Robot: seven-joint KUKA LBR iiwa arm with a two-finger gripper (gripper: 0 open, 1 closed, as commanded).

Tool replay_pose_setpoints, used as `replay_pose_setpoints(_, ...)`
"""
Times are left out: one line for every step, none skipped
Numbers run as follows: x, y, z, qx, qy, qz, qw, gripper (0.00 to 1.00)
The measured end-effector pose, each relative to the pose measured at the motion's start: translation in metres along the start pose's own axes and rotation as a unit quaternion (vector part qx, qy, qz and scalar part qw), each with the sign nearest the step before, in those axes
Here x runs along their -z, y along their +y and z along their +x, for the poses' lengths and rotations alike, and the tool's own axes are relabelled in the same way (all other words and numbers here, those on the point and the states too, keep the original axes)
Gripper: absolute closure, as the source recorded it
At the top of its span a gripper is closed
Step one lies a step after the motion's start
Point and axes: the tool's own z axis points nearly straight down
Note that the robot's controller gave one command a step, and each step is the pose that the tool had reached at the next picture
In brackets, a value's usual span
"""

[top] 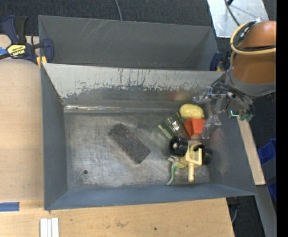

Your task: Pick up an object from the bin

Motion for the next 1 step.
replay_pose_setpoints(0.0048,0.0003,-0.0016,0.001,-0.004,0.001,1.0,0.0)
